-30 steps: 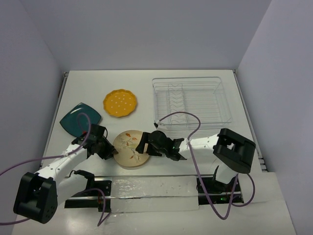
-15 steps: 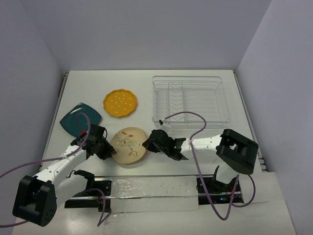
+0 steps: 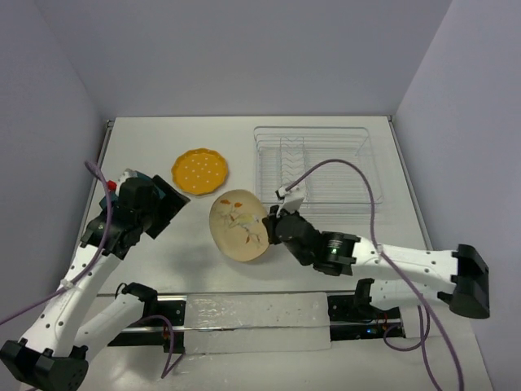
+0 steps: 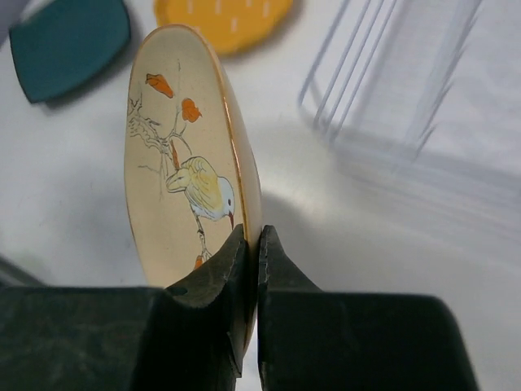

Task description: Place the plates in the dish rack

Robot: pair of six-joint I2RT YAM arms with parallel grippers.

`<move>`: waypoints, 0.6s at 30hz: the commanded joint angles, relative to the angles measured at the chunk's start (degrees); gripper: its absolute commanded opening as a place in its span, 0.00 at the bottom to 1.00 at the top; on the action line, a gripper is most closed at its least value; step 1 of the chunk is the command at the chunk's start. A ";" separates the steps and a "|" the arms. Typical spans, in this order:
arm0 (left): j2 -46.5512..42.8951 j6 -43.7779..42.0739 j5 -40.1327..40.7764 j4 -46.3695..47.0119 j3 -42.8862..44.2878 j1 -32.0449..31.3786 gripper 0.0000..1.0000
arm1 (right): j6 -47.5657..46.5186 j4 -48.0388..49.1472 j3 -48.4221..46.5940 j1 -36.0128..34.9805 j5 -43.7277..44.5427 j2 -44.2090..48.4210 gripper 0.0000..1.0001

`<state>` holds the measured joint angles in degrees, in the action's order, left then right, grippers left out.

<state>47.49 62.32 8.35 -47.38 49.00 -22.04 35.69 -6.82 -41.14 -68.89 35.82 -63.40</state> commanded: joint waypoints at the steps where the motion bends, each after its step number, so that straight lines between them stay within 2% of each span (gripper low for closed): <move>1: 1.25 -0.81 7.21 -2.18 5.39 -0.11 0.99 | -26.76 11.23 -10.92 1.59 12.12 9.84 0.00; 3: 3.23 -2.32 8.37 -1.08 7.81 -0.11 0.99 | -37.29 14.41 -11.68 4.75 6.97 12.09 0.00; 5: 6.78 -4.69 8.97 0.96 9.79 -0.11 0.99 | -51.03 19.79 -11.22 10.99 -4.07 15.24 0.00; 7: 8.32 -5.87 9.60 2.90 10.54 -0.11 0.99 | -56.33 20.23 -12.54 17.19 -13.25 16.42 0.00; 9: 10.06 -7.26 11.06 8.04 10.62 0.02 0.99 | -64.09 22.59 -13.94 29.78 -29.71 15.36 0.00; 11: 11.18 -8.65 11.84 10.95 11.30 0.17 0.99 | -68.40 25.69 -16.24 36.88 -41.05 12.70 0.00; 14: 14.29 -11.46 11.07 14.23 13.60 0.86 0.99 | -73.91 15.48 -30.19 42.33 -50.16 3.75 0.00; 16: 17.04 -13.27 10.91 14.40 16.01 1.46 0.99 | -81.74 7.02 -36.34 43.25 -51.38 -0.82 0.00; 18: 19.55 -16.43 10.90 14.65 19.69 2.37 0.99 | -89.86 4.73 -37.81 44.58 -51.63 -3.49 0.00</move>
<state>63.70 52.67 18.09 -38.27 60.99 -21.17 -35.85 -2.81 -70.61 -25.51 -3.03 -64.55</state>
